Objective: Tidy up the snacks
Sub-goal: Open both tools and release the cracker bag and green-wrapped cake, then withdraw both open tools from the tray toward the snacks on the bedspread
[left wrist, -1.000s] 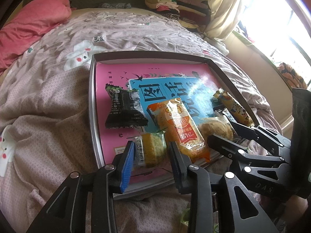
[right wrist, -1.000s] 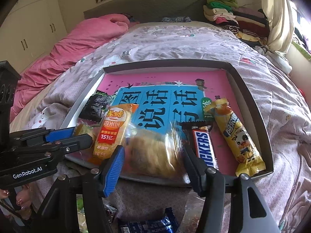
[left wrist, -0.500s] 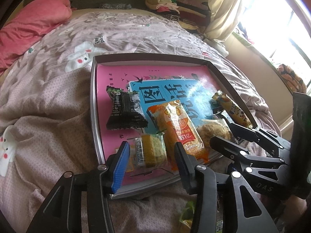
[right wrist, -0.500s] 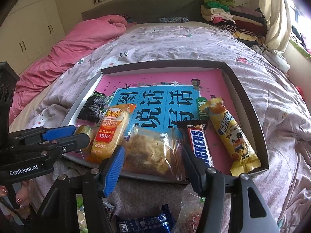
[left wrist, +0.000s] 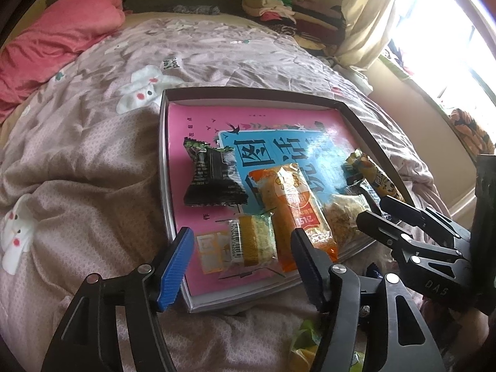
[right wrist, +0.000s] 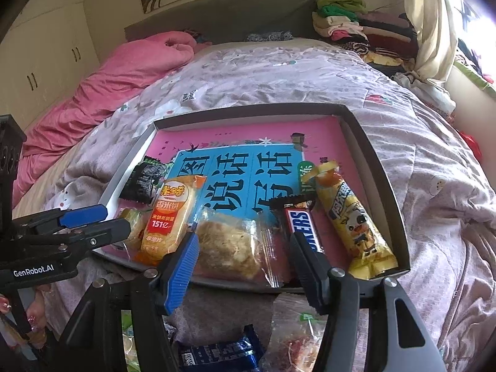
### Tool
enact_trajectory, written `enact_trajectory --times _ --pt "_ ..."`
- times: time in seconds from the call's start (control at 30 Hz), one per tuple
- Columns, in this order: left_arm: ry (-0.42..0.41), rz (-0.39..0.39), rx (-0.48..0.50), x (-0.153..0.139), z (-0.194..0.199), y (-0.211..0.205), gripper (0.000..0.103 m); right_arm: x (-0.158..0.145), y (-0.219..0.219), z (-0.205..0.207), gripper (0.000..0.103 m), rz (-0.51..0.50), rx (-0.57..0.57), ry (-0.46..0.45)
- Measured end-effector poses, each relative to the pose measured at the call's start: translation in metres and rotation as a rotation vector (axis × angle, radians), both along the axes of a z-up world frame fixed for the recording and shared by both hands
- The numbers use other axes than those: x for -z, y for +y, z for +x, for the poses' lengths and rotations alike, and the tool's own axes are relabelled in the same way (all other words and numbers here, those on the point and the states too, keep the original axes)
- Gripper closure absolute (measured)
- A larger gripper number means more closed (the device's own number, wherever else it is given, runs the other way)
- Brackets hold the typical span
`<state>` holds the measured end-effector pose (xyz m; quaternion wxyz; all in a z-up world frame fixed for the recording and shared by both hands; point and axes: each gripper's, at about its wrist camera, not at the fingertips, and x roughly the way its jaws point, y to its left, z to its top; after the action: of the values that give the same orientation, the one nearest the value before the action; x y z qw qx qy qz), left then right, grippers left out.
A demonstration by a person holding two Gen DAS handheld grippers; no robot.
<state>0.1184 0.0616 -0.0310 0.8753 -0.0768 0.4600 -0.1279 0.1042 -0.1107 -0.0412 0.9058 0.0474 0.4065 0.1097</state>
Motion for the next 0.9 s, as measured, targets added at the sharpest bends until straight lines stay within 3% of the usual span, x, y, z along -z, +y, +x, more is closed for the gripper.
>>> enact_trajectory --times 0.4,0.9 --pt "-0.014 0.011 0.015 -0.007 -0.005 -0.003 0.028 -0.004 -0.005 -0.003 0.039 0.003 0.015 -0.014" --pt "-0.059 0.018 0.008 -0.026 -0.013 0.01 0.027 -0.022 -0.022 -0.008 0.035 0.015 0.058 -0.061"
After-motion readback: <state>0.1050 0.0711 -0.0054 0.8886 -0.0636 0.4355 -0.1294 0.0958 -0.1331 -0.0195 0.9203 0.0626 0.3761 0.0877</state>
